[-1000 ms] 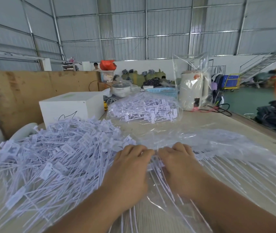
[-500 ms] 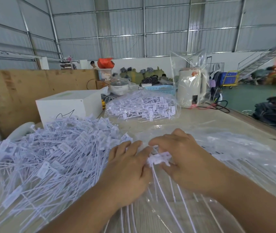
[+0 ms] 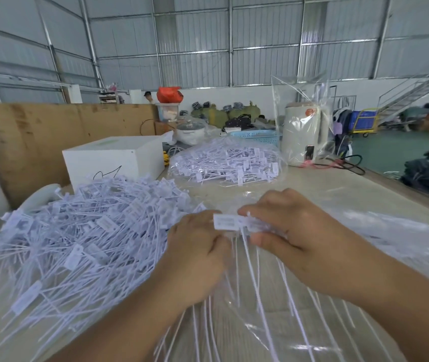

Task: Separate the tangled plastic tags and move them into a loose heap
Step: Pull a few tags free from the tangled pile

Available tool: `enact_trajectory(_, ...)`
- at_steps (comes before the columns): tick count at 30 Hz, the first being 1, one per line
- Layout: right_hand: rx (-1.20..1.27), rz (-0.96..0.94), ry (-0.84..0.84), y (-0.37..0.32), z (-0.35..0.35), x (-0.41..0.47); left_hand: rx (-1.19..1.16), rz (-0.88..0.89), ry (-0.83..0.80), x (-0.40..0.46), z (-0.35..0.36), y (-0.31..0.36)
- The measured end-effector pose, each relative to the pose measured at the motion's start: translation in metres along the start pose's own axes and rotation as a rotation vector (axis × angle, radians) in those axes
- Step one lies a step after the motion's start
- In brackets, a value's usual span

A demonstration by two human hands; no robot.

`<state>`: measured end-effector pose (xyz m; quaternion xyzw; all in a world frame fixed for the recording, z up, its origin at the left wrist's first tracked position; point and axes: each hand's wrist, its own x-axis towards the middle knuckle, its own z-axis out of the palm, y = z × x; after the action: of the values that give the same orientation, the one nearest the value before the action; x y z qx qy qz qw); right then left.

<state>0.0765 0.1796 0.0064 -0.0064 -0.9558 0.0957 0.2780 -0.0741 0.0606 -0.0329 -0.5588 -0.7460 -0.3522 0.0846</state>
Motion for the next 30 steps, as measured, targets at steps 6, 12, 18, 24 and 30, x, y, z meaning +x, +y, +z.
enact_trajectory(6, 0.042, 0.195, -0.099, 0.011, 0.012, -0.005, -0.599, -0.15, 0.079, -0.001, -0.02, 0.008)
enact_trajectory(12, 0.179, 0.237, -0.141, 0.011, 0.006, -0.003, -0.631, -0.185, -0.092, -0.002, -0.014, 0.018)
enact_trajectory(18, 0.267, 0.436, -0.363, 0.031, -0.018, -0.009, -0.781, -0.241, 0.02, 0.0, -0.019, 0.018)
enact_trajectory(24, 0.016, 0.379, -0.276, 0.034, -0.012, -0.008, -0.782, -0.319, 0.137, 0.001, -0.02, 0.016)
enact_trajectory(30, 0.189, 0.129, 0.125, 0.015, -0.015, -0.005, -0.662, -0.354, 0.171, 0.003, -0.024, 0.007)
